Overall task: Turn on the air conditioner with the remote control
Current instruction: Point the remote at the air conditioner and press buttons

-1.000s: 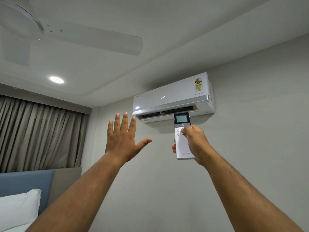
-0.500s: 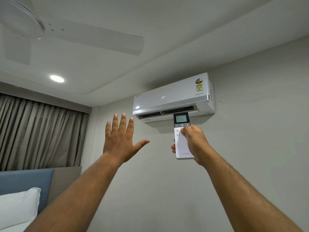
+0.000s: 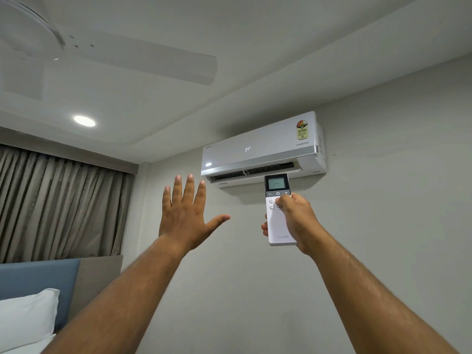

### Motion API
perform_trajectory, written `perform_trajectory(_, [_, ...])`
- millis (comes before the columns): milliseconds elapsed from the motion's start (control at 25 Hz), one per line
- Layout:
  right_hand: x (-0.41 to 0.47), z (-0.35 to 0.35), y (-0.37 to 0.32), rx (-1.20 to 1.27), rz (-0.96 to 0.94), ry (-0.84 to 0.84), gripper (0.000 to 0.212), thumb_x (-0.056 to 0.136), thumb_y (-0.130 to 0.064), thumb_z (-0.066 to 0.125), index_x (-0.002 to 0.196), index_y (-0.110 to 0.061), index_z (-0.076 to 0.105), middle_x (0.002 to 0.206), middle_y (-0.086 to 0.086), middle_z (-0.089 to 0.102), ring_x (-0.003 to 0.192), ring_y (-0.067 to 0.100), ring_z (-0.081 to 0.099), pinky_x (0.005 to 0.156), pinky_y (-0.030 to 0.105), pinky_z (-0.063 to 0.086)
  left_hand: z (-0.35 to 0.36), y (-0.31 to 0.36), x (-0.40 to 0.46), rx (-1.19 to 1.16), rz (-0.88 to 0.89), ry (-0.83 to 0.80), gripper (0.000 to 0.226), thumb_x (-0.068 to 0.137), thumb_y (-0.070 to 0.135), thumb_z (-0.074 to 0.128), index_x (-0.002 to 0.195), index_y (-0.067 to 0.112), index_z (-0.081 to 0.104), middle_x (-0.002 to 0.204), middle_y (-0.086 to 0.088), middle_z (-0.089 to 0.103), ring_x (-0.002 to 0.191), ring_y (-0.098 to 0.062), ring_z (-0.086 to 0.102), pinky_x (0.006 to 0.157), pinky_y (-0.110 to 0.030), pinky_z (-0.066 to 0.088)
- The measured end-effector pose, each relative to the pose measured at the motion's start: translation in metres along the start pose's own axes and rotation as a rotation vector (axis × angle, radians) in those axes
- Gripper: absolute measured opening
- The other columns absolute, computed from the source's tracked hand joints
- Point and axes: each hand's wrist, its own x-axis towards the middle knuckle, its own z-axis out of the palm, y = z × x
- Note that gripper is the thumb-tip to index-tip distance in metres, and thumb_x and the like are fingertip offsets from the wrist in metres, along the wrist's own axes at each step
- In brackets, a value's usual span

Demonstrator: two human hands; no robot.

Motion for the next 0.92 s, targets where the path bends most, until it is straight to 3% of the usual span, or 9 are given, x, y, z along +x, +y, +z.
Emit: perform_trajectory(920, [-0.002,-0.012,-0.001,0.006,-0.005,0.020,0.012,0.089,-0.016,0.046,0.097,-0.010,0.051,0.084,0.024,0.066,0.052,0.036,0.072,0.051,0.044,0.061,-0.004,0.010,0.001,-0.015,0.012,-0.004,0.110,0.070,0.091,-0.003,0.154,0.020,-0.004,0.164,-0.014,-0.003,0.149,-0.036,-0.012,0.119,-0.055,-0.004])
